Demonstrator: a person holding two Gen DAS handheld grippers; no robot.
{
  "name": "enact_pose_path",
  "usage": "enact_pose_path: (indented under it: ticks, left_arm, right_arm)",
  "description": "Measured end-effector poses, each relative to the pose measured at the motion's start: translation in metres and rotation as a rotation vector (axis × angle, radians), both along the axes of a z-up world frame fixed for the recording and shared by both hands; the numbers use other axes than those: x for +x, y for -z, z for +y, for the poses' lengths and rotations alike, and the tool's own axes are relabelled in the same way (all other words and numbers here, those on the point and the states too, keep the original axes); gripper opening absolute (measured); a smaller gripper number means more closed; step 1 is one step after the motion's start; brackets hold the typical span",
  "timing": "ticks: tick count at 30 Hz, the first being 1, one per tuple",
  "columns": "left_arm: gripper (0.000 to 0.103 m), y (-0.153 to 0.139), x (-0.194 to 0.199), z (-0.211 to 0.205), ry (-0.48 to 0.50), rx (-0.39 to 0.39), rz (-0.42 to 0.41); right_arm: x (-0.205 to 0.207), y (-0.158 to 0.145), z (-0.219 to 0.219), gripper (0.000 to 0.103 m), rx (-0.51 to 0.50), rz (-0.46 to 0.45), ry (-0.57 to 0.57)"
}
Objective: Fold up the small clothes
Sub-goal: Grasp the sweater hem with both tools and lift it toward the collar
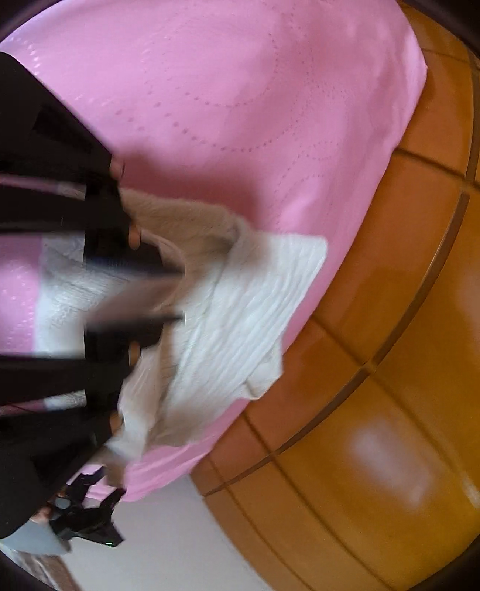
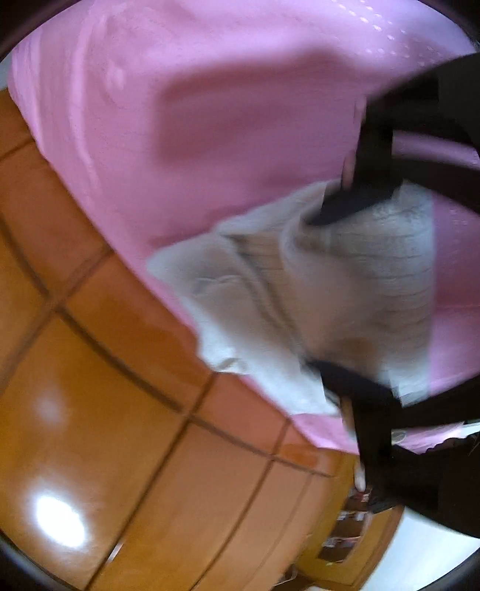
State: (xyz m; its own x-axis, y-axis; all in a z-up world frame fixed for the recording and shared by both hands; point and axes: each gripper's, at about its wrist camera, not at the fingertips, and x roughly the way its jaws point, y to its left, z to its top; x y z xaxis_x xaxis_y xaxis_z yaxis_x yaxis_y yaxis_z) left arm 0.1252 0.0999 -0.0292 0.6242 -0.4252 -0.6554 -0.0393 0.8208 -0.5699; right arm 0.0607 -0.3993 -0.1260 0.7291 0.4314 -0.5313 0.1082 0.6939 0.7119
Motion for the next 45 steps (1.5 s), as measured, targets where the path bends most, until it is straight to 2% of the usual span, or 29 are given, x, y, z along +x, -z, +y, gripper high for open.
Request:
enact_pose_path:
  ticks: [1, 2, 7, 9, 12, 14, 15, 16, 17, 18, 19, 21, 23, 29, 36, 40, 43, 44, 45]
  left_arm:
    - [0.063, 0.000, -0.003, 0.006, -0.024, 0.001, -0.019]
    - [0.069, 0.000, -0.009, 0.011, -0.042, 0.004, -0.032]
    - [0.069, 0.021, -0.032, 0.021, 0.010, 0.016, -0.011]
    - [0.072, 0.030, -0.039, 0.019, 0.050, 0.035, 0.000]
    - [0.072, 0.041, -0.046, 0.009, 0.097, 0.055, 0.015]
    - [0.072, 0.045, -0.046, 0.002, 0.112, 0.075, 0.018]
    - [0.072, 0.046, -0.045, -0.004, 0.124, 0.091, 0.013]
    - [0.066, 0.046, -0.044, -0.010, 0.139, 0.110, 0.011]
    - [0.048, 0.046, -0.044, -0.013, 0.151, 0.126, 0.011]
    - [0.038, 0.048, -0.041, -0.019, 0.172, 0.149, 0.022]
    - [0.028, 0.050, -0.040, -0.021, 0.186, 0.154, 0.031]
    - [0.022, 0.050, -0.043, -0.023, 0.191, 0.163, 0.027]
    - [0.019, 0.048, -0.048, -0.022, 0.192, 0.157, 0.021]
    - [0.015, 0.039, -0.075, -0.005, 0.199, 0.059, 0.013]
    - [0.015, 0.034, -0.129, 0.009, 0.216, -0.026, 0.026]
    - [0.015, 0.043, -0.165, 0.021, 0.205, -0.021, 0.080]
    - [0.017, 0.053, -0.179, 0.028, 0.184, 0.024, 0.132]
    - [0.019, 0.051, -0.181, 0.027, 0.161, 0.094, 0.139]
    - [0.022, 0.048, -0.180, 0.026, 0.148, 0.135, 0.138]
  right_arm:
    - [-0.002, -0.002, -0.002, 0.088, -0.003, -0.006, -0.005]
    - [-0.007, -0.001, -0.006, 0.092, -0.018, -0.003, -0.004]
    - [-0.036, 0.017, -0.004, 0.094, -0.149, 0.052, -0.036]
    - [-0.042, 0.028, 0.006, 0.094, -0.176, 0.075, -0.068]
    - [-0.036, 0.042, 0.027, 0.094, -0.232, 0.100, -0.098]
    - [-0.029, 0.043, 0.043, 0.092, -0.287, 0.081, -0.106]
    - [-0.026, 0.043, 0.048, 0.088, -0.312, 0.077, -0.113]
    - [-0.022, 0.043, 0.053, 0.084, -0.333, 0.079, -0.118]
    - [-0.017, 0.042, 0.059, 0.071, -0.356, 0.084, -0.125]
    - [-0.013, 0.042, 0.062, 0.046, -0.365, 0.088, -0.138]
    - [-0.013, 0.043, 0.063, 0.032, -0.351, 0.088, -0.154]
    - [-0.013, 0.041, 0.064, 0.022, -0.322, 0.093, -0.164]
    - [-0.020, 0.037, 0.063, 0.020, -0.304, 0.084, -0.173]
    - [-0.050, 0.017, 0.054, 0.015, -0.199, 0.043, -0.190]
    - [-0.097, 0.007, 0.045, 0.014, -0.168, 0.050, -0.218]
    - [-0.128, 0.024, 0.038, 0.014, -0.163, 0.127, -0.232]
    - [-0.142, 0.037, 0.043, 0.016, -0.190, 0.183, -0.248]
    - [-0.142, 0.036, 0.044, 0.023, -0.229, 0.193, -0.241]
    - [-0.141, 0.034, 0.044, 0.040, -0.259, 0.198, -0.219]
